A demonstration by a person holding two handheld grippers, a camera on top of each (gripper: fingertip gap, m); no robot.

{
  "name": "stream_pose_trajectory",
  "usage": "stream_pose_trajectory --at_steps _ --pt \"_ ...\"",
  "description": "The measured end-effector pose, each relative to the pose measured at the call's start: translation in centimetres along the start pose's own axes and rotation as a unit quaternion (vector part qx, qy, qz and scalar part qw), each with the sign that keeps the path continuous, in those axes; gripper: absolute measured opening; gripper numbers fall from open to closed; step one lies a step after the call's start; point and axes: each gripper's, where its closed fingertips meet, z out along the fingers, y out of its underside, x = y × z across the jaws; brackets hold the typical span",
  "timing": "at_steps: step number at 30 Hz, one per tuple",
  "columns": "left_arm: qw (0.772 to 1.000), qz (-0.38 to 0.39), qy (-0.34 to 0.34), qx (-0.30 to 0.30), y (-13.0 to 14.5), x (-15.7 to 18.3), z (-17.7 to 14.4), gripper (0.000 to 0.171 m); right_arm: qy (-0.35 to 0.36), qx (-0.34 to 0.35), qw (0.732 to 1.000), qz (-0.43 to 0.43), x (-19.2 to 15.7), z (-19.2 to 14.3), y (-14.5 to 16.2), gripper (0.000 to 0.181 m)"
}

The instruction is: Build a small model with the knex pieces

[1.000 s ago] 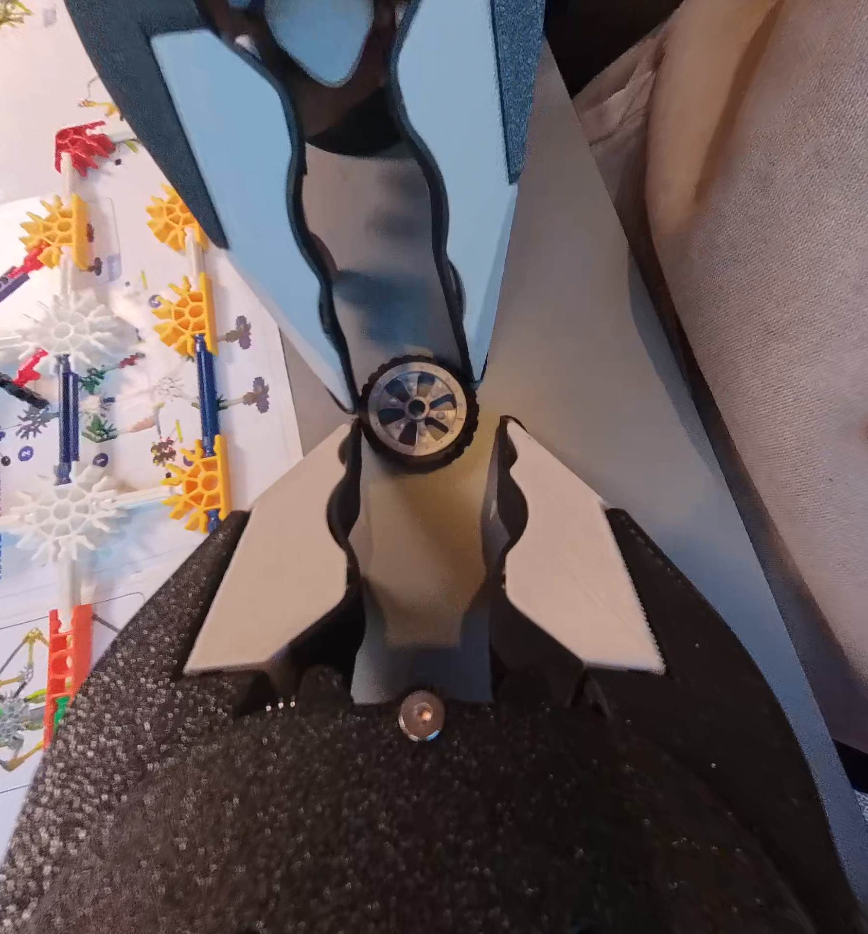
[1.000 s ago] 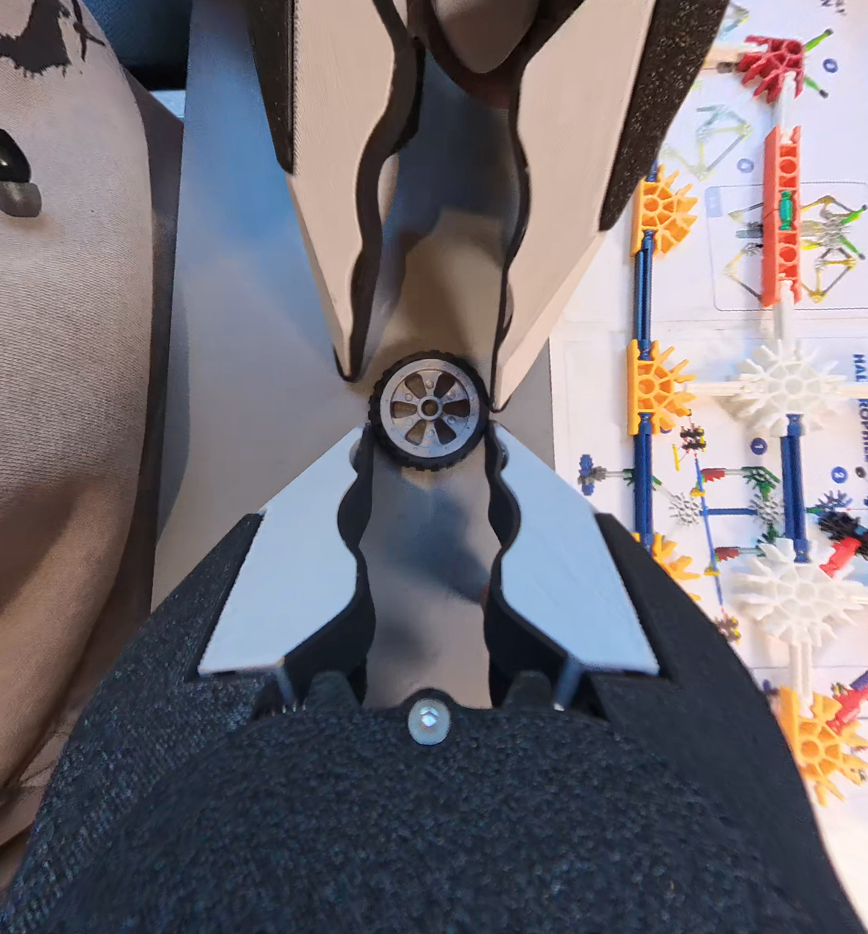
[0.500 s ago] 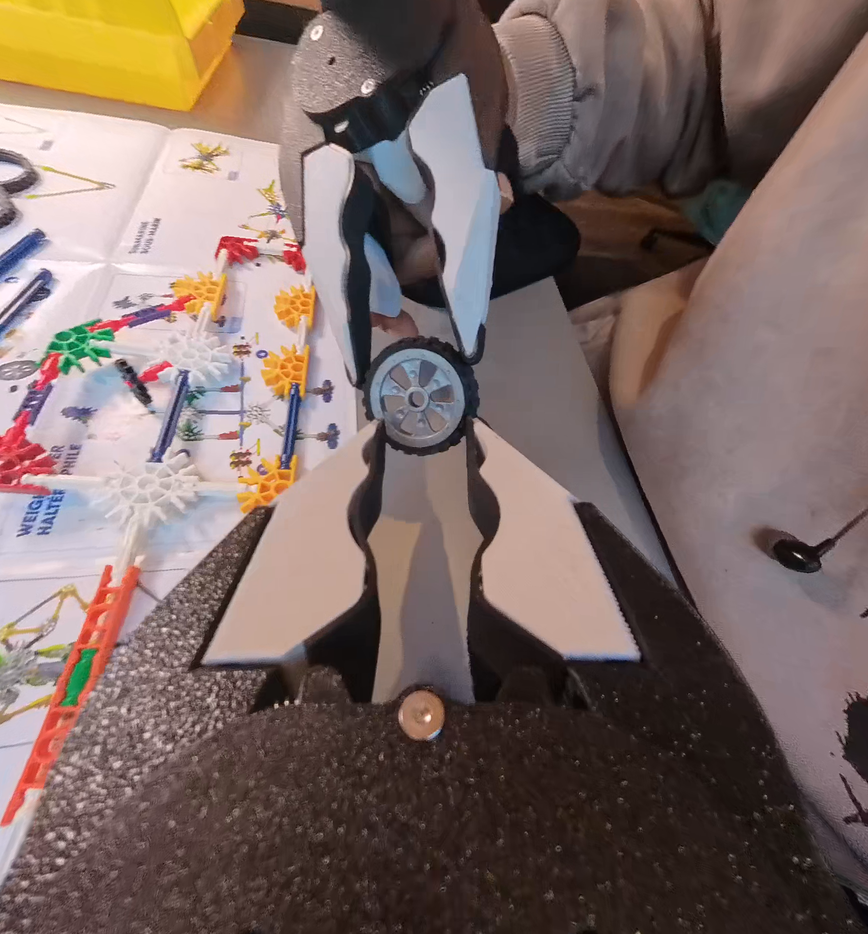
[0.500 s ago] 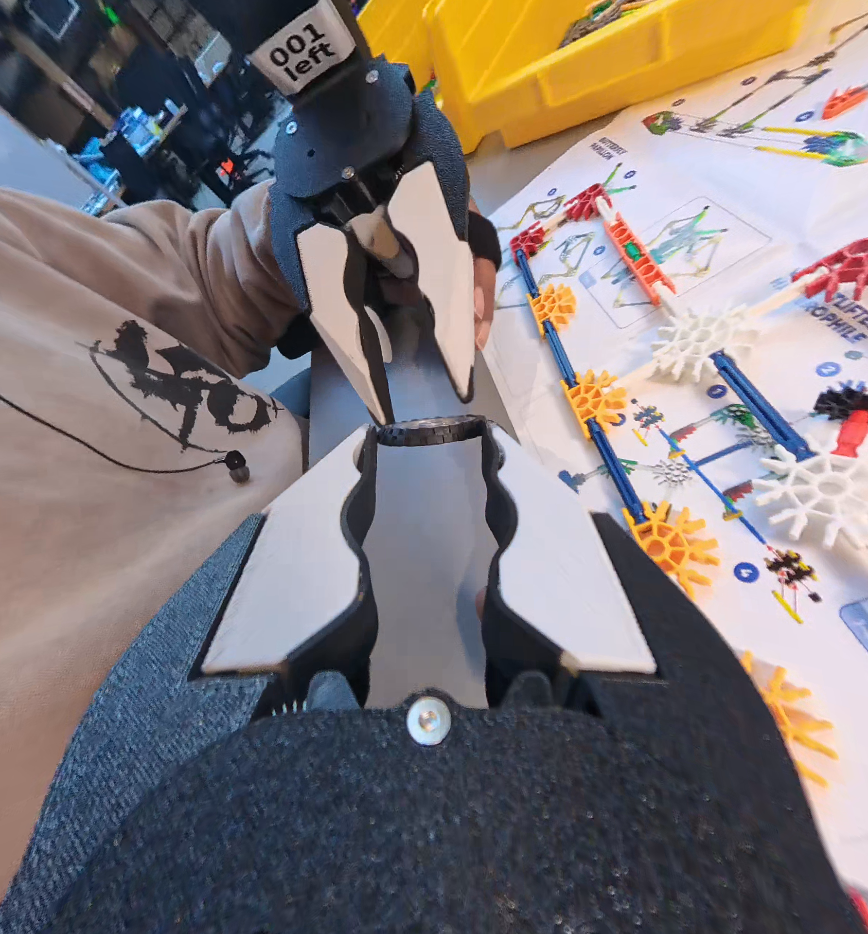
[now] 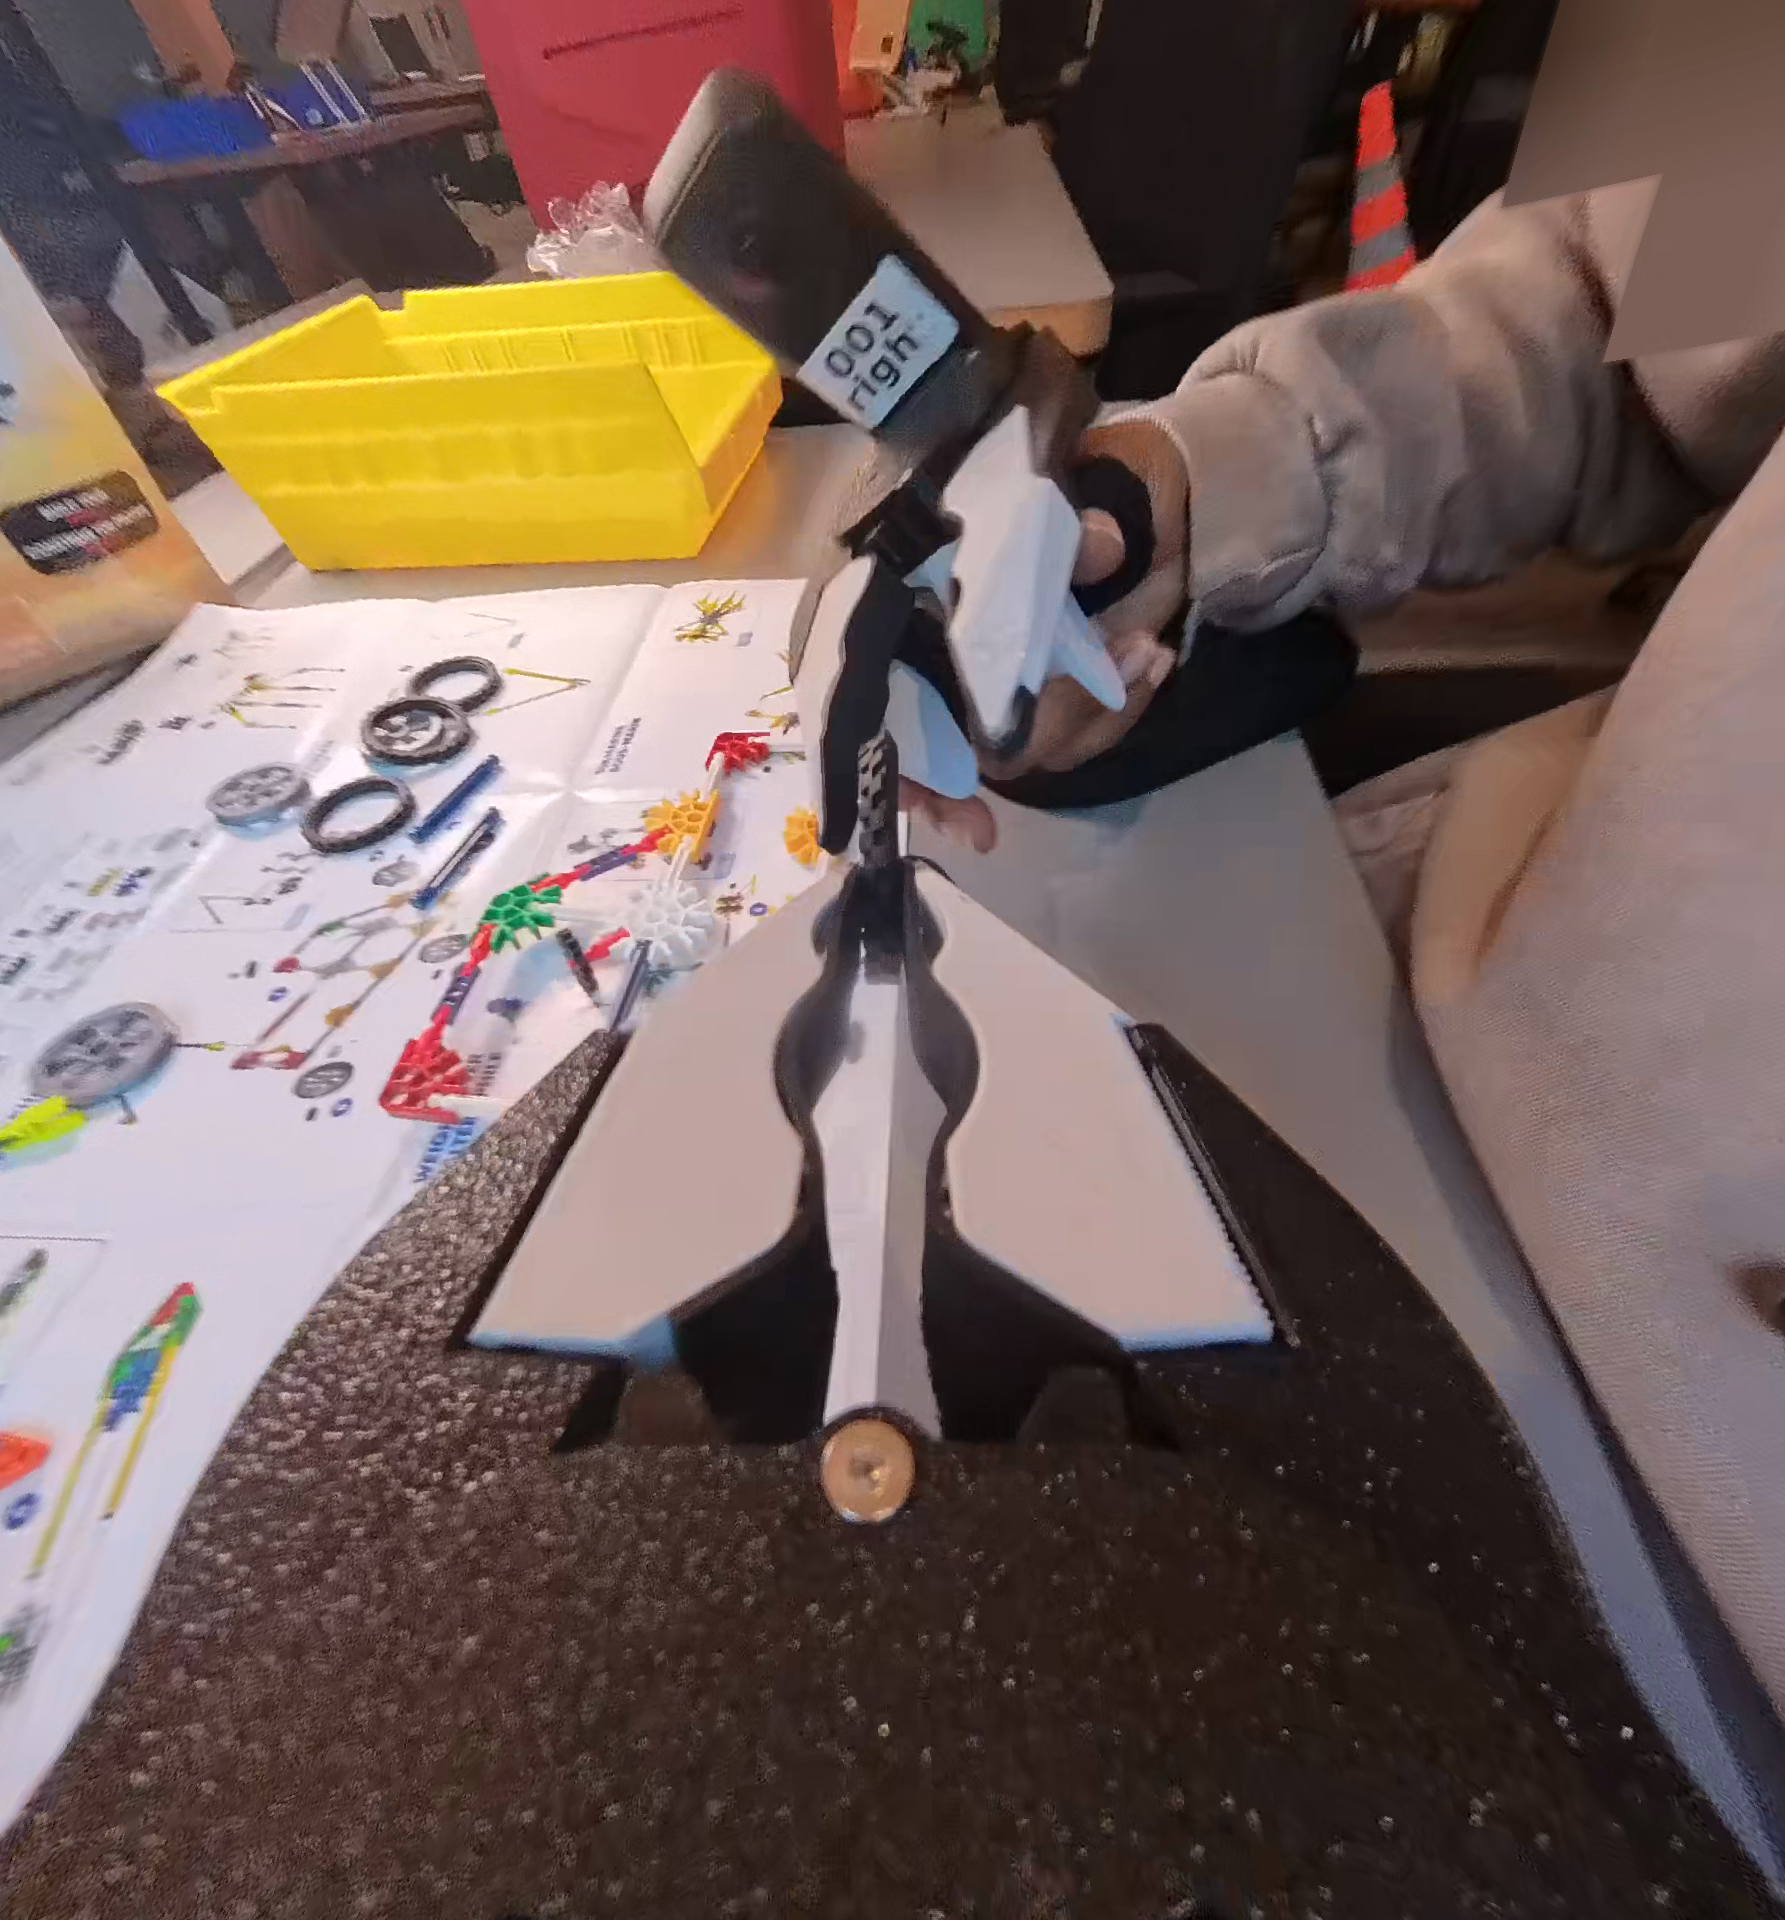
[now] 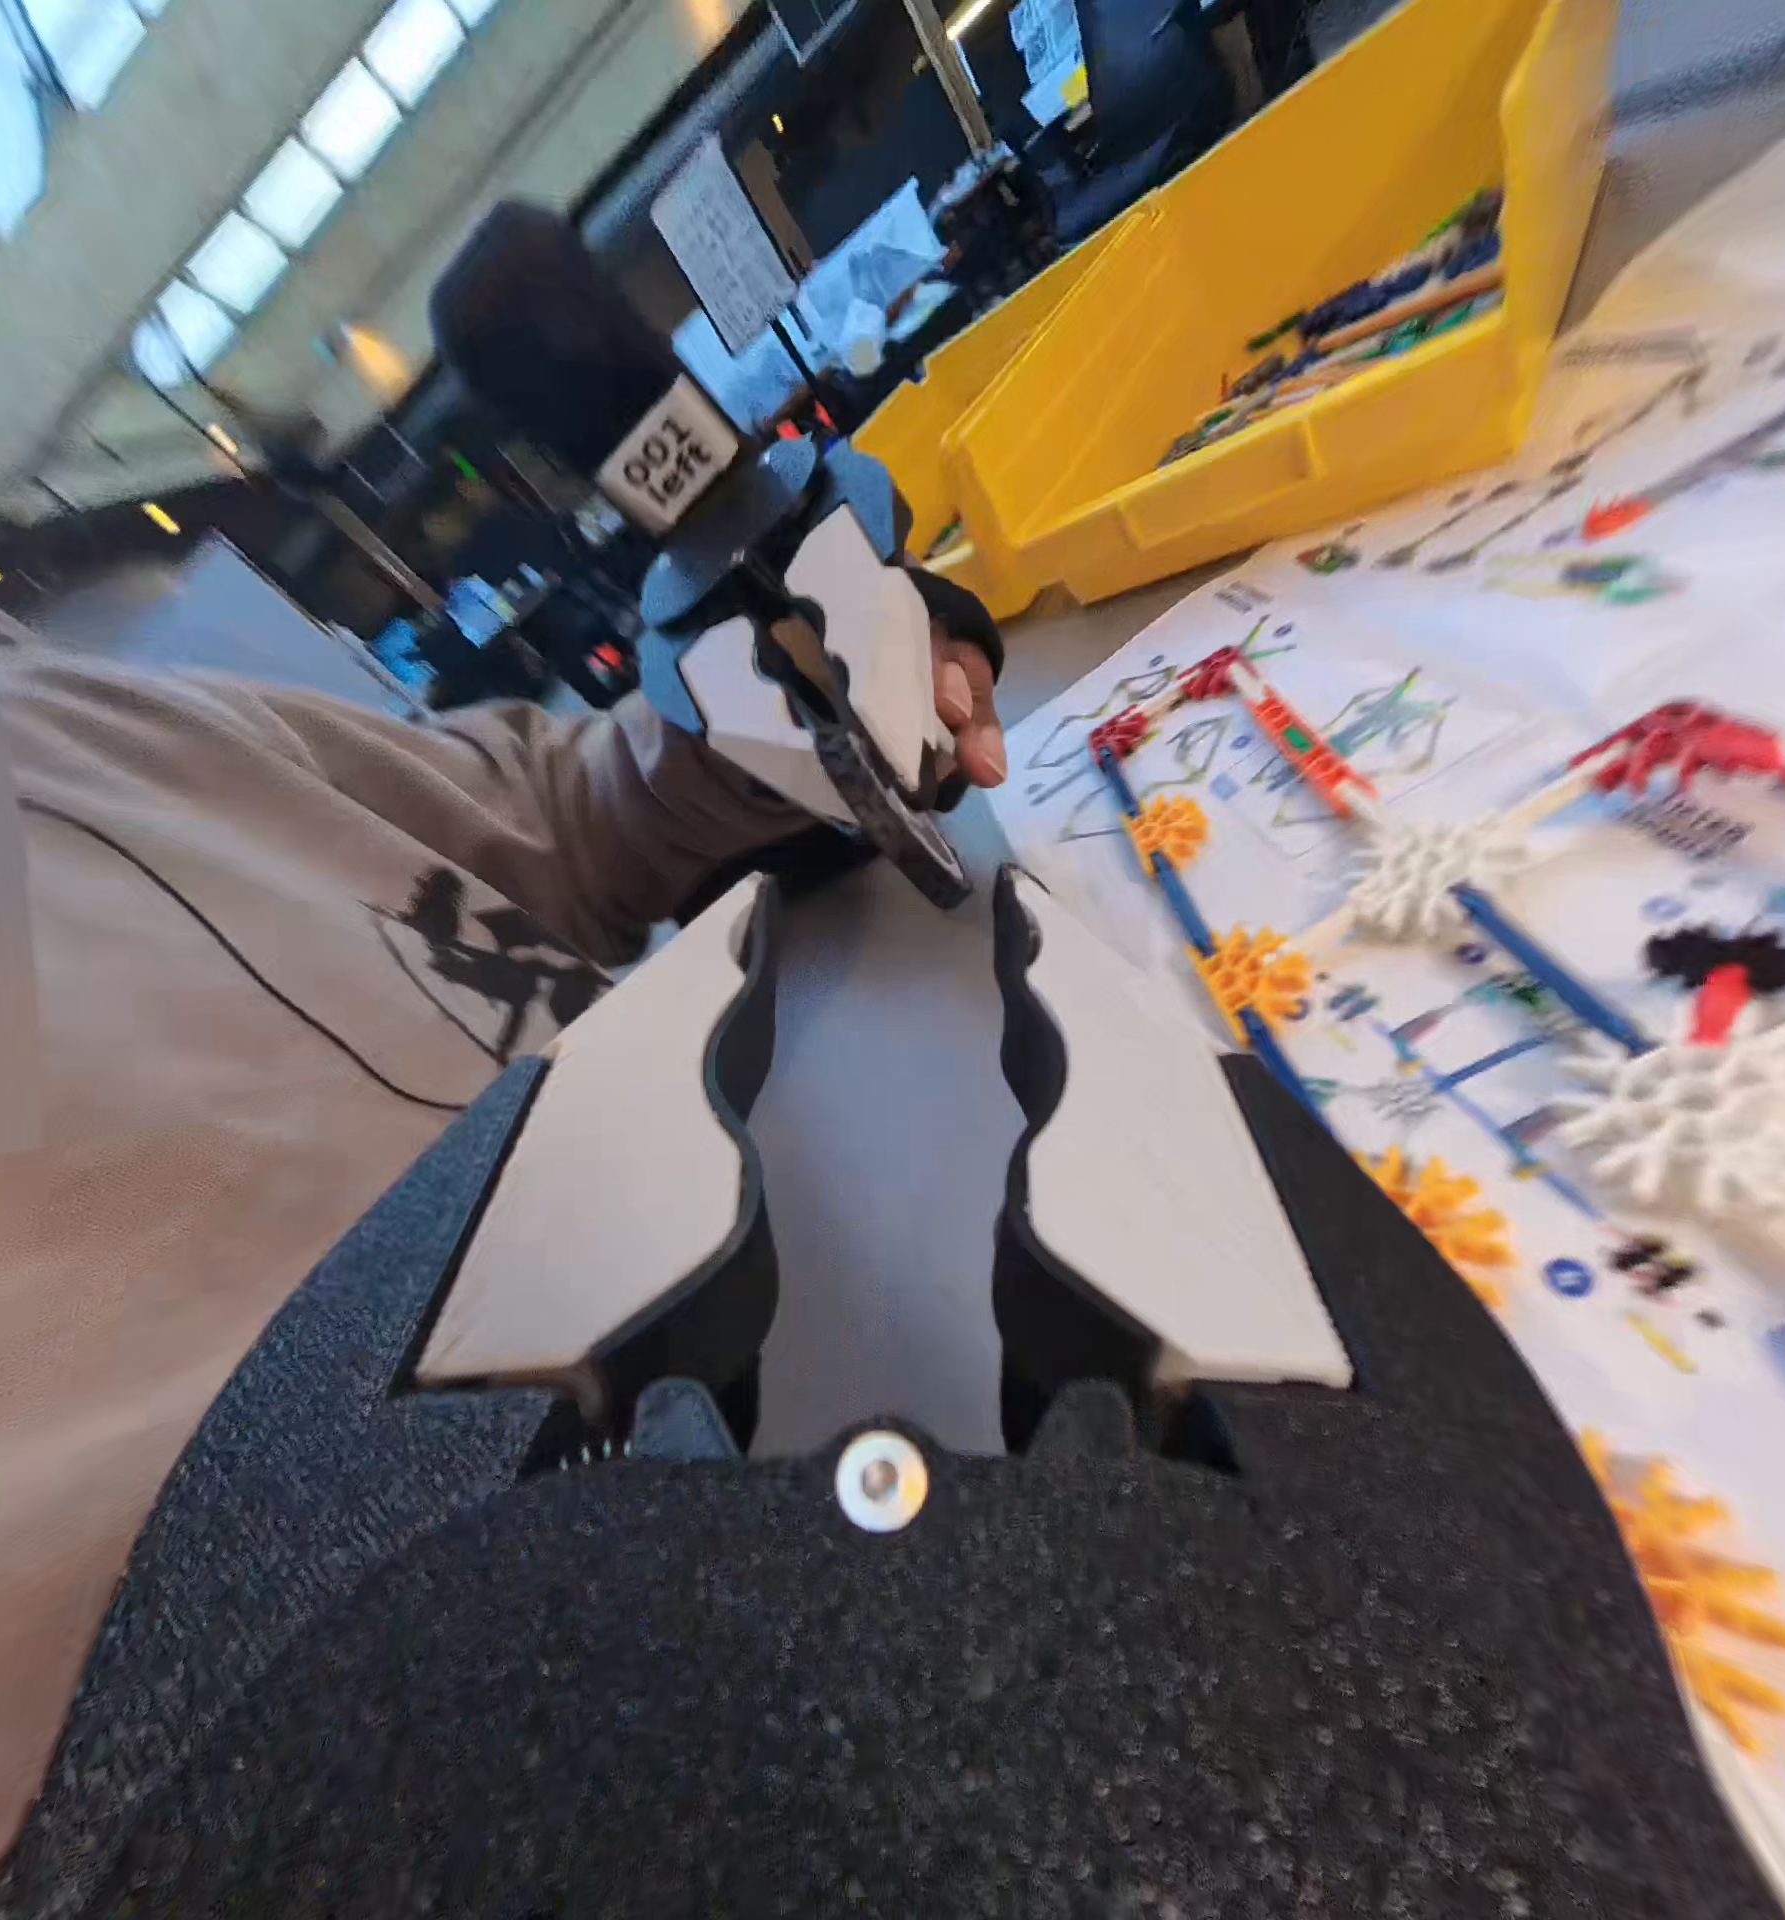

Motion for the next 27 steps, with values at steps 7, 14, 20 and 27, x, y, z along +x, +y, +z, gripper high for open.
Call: stream_pose_trajectory --at_steps 7,14,20,27 --pt "0.993 -0.09 0.079 0.005 0.1 1.5 0.2 0.004 0.081 -0.069 0.962 -0.253 -1.2 0.8 -1.2 0.024" --pt "0.974 -0.187 0.124 0.039 -0.8 1.7 -0.4 0.004 0.066 -0.069 0.959 -0.267 -1.5 1.7 -1.5 0.006" --pt "0.919 -0.331 0.201 0.076 -1.6 2.1 -0.8 0.004 0.117 -0.051 0.919 -0.373 -1.9 1.8 -2.1 0.007" --pt "0.983 -0.136 0.123 -0.017 0.5 2.9 0.0 0.004 -0.003 -0.121 0.986 -0.115 -2.5 2.0 0.4 0.017"
